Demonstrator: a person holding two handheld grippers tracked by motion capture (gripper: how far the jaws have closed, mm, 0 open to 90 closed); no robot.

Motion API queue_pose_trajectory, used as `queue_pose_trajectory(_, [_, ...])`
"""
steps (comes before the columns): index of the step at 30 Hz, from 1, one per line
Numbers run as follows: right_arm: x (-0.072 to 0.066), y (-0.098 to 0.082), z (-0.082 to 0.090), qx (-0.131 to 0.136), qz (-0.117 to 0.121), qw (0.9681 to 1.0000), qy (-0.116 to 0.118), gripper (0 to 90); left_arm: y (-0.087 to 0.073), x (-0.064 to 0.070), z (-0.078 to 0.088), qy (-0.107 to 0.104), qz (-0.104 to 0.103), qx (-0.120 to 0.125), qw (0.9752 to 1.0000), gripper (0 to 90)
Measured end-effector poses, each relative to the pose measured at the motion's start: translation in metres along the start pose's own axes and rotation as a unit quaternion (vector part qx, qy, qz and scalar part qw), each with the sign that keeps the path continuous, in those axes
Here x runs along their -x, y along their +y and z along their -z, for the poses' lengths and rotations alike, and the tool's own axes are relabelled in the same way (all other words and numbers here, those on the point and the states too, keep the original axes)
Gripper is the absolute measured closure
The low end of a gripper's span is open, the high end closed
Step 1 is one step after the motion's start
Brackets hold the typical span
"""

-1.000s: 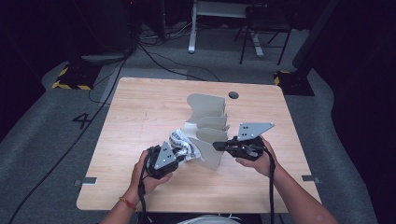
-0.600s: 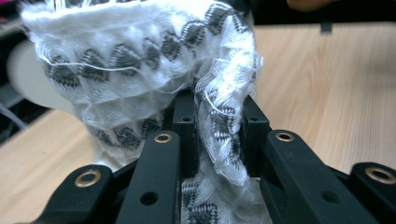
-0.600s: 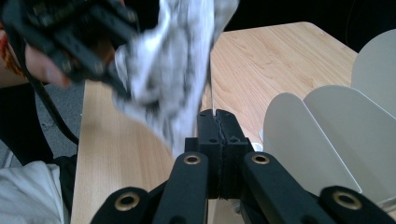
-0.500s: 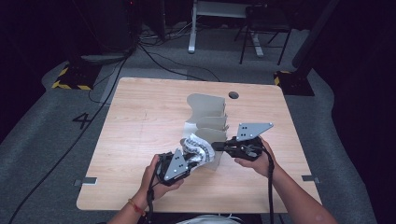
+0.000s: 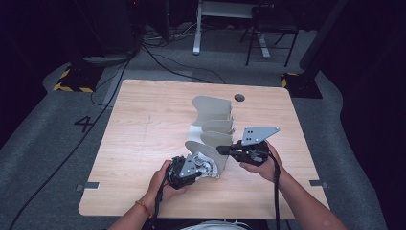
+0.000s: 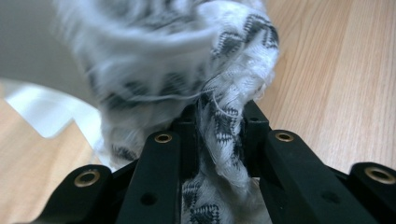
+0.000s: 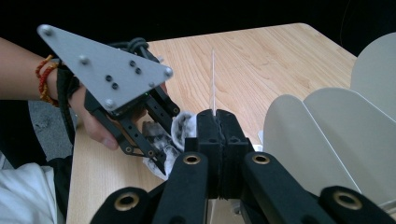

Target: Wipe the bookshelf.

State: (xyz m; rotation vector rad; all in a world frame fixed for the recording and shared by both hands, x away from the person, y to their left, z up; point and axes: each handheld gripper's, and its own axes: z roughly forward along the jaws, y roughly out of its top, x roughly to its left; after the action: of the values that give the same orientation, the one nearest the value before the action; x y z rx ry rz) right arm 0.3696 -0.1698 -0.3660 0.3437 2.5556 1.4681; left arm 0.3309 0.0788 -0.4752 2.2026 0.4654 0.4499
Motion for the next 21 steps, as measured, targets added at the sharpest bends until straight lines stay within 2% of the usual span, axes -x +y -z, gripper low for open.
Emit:
queue_pose_trajectory(2, [0.001, 0.0, 0.0, 0.0, 0.0, 1.0, 0.001, 90.0, 0.005, 0.002, 0.006, 0.005, 0.003, 0.025, 0.9997, 74.4])
queue_pose_trajectory(3, [0.001, 0.0, 0.0, 0.0, -0.001, 1.0, 0.002, 90.0, 0.01, 0.003, 0.012, 0.008, 0.007, 0.048, 0.9988, 74.3])
queue_pose_trajectory(5, [0.001, 0.0, -0.001, 0.001, 0.001, 1.0, 0.003, 90.0, 0.02, 0.006, 0.023, 0.011, 0.009, 0.089, 0.996, 74.0])
queue_pose_trajectory(6, [0.001, 0.0, -0.001, 0.0, 0.002, 1.0, 0.004, 90.0, 0.024, 0.006, 0.027, 0.014, 0.009, 0.1, 0.9948, 74.0])
queue_pose_trajectory(7, [0.001, 0.001, -0.001, 0.0, 0.002, 1.0, 0.004, 90.0, 0.031, 0.005, 0.034, 0.014, 0.008, 0.12, 0.9926, 74.0])
queue_pose_trajectory(10, [0.001, 0.001, -0.003, 0.002, 0.001, 1.0, 0.003, 90.0, 0.04, 0.003, 0.045, 0.025, 0.008, 0.144, 0.9892, 74.1])
queue_pose_trajectory(12, [0.001, 0.001, -0.003, 0.001, -0.001, 1.0, 0.001, 90.0, 0.042, 0.002, 0.045, 0.025, 0.002, 0.141, 0.9896, 74.1])
queue_pose_trajectory(13, [0.001, 0.001, -0.003, 0.001, -0.001, 1.0, 0.0, 90.0, 0.042, 0.002, 0.044, 0.027, -0.006, 0.137, 0.9902, 74.1])
queue_pose_trajectory(16, [0.002, 0.002, -0.004, 0.001, -0.005, 1.0, -0.004, 90.0, 0.042, 0.002, 0.036, 0.025, -0.013, 0.128, 0.9913, 74.3])
queue_pose_trajectory(18, [0.002, 0.002, -0.004, 0.001, -0.006, 0.9999, -0.01, 90.0, 0.043, 0.001, 0.03, 0.009, -0.009, 0.13, 0.9914, 74.4])
queue_pose_trajectory(21, [0.003, 0.001, -0.004, 0.004, -0.014, 0.9998, -0.011, 90.0, 0.046, 0.007, 0.02, -0.001, -0.023, 0.121, 0.9924, 74.5])
